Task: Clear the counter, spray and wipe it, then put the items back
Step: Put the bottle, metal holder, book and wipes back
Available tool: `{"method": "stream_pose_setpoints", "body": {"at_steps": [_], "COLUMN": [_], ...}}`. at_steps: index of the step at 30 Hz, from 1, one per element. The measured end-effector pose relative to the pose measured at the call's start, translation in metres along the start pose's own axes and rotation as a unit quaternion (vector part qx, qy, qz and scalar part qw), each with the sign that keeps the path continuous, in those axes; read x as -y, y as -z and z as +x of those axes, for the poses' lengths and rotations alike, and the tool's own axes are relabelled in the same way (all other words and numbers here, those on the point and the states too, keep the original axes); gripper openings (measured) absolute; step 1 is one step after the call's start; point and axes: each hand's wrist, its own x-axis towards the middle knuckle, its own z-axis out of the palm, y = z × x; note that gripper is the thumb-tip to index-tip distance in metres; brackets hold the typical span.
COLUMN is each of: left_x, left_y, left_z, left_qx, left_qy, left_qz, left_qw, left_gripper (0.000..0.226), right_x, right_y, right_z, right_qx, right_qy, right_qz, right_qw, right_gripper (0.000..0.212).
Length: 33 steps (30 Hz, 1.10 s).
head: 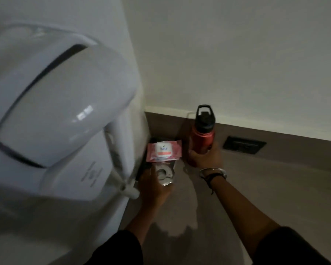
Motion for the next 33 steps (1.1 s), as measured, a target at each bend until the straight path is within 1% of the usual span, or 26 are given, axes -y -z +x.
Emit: {"method": "stream_pose_setpoints", "body": {"at_steps": [3,7,10,14,17,20,23,25,27,30,33], "left_x": [-0.011,-0.053,-0.12,-0.231,-0.302,-0.341,-0.354,-0.352,-0.344,-0.333,-0.328], "left_y": [-0.003,-0.033,-0.069,-0.125,-0.163,-0.194,-0.215,-0.221,-0.222,-0.222,-0.22], "left_z": [-0.008,-0.034,-0.055,-0.076,-0.088,-0.097,-0.1,-0.102,-0.104,-0.104,-0.1], "left_qx": [-0.01,0.027,0.065,0.072,0.09,0.086,0.058,0.061,0.062,0.06,0.056], "left_qy": [-0.037,-0.073,-0.114,-0.205,-0.206,-0.204,-0.209,-0.195,-0.187,-0.182,-0.165], "left_qz": [-0.041,-0.097,-0.147,-0.142,-0.136,-0.108,-0.069,-0.042,-0.009,0.038,0.066], "left_qw": [0.998,0.992,0.98,0.966,0.965,0.969,0.974,0.978,0.98,0.981,0.982], "left_gripper": [0.076,0.073,0.074,0.074,0.074,0.078,0.079,0.083,0.085,0.087,0.087], "right_x": [-0.017,-0.059,-0.094,-0.139,-0.17,-0.19,-0.195,-0.195,-0.195,-0.196,-0.197], "right_y": [0.037,0.123,0.206,0.308,0.359,0.378,0.379,0.377,0.376,0.379,0.384], "right_z": [-0.011,-0.023,-0.018,0.005,0.023,0.037,0.049,0.057,0.062,0.067,0.068], "right_qx": [-0.013,-0.072,-0.135,-0.215,-0.246,-0.246,-0.262,-0.29,-0.301,-0.275,-0.264], "right_qy": [-0.008,-0.027,-0.053,-0.112,-0.131,-0.131,-0.126,-0.139,-0.145,-0.152,-0.167], "right_qz": [0.017,0.013,0.018,0.049,0.021,0.007,0.011,0.008,-0.008,-0.039,-0.081], "right_qw": [1.0,0.997,0.989,0.969,0.96,0.96,0.957,0.947,0.942,0.949,0.946], "right_gripper": [0.071,0.073,0.076,0.072,0.072,0.076,0.074,0.07,0.069,0.07,0.073]}}
